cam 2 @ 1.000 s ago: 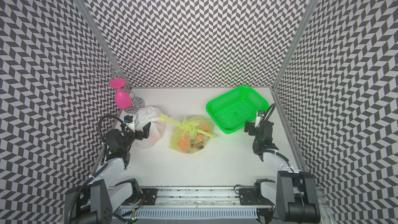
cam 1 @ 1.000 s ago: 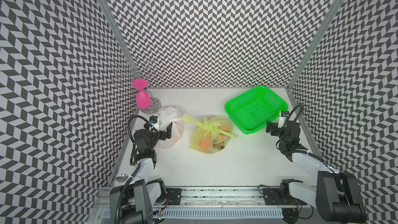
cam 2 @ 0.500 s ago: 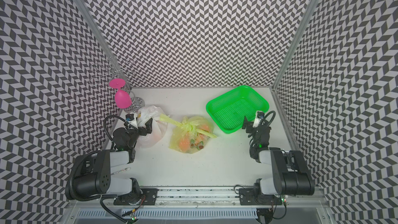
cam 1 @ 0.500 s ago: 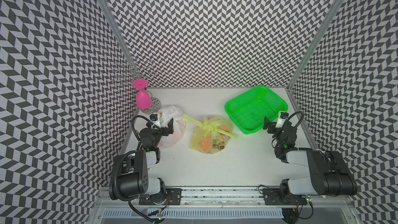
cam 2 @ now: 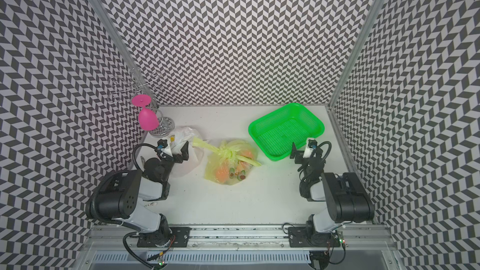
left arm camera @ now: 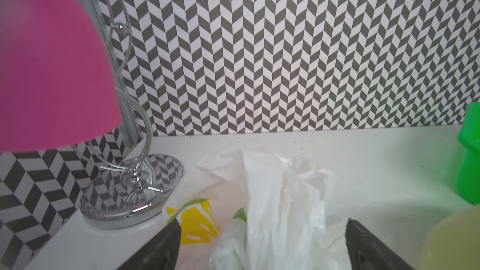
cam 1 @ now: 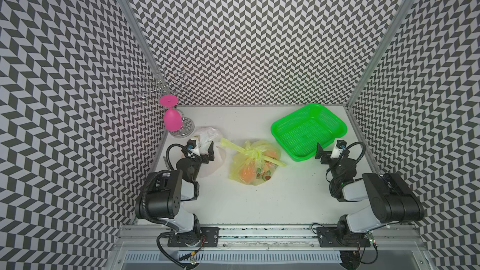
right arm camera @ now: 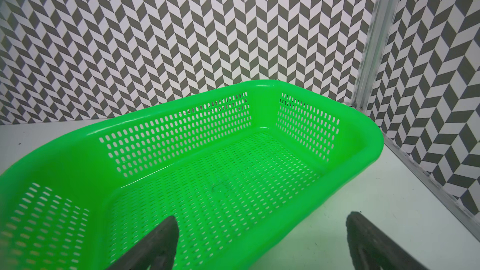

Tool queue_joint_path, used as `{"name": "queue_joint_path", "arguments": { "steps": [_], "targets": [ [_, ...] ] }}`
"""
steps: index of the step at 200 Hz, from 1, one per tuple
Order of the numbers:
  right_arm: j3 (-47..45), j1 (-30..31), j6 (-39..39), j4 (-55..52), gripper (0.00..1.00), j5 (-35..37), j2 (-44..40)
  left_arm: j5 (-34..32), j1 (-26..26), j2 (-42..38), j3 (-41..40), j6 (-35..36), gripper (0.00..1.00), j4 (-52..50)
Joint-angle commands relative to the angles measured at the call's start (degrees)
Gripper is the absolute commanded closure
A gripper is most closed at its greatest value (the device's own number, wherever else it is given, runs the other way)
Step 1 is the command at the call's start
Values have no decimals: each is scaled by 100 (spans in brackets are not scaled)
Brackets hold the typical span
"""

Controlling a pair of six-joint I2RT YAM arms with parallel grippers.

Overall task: Place the oranges into plastic bags & tie knots
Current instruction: Reset both arms

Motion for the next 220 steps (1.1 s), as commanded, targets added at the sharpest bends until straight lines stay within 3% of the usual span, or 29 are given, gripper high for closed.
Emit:
{"name": "queue_joint_path", "arguments": {
  "steps": [1,180,192,204,220],
  "targets": [
    [108,34,21,305,0,76,27,-200,-49,-59,34,38,0,-261],
    [102,43,2,257,0,90,38,-257,-104,-53,76,78,0,-328],
    [108,43,-2,257,0,90,41,79,-92,-127,-198,217,0,62],
    [108,43,-1,257,0,91,40,353,-86,-146,-757,332,0,1096],
    [108,43,-1,257,0,94,41,-482,20,134,-846,-213,0,1733]
  ]
}}
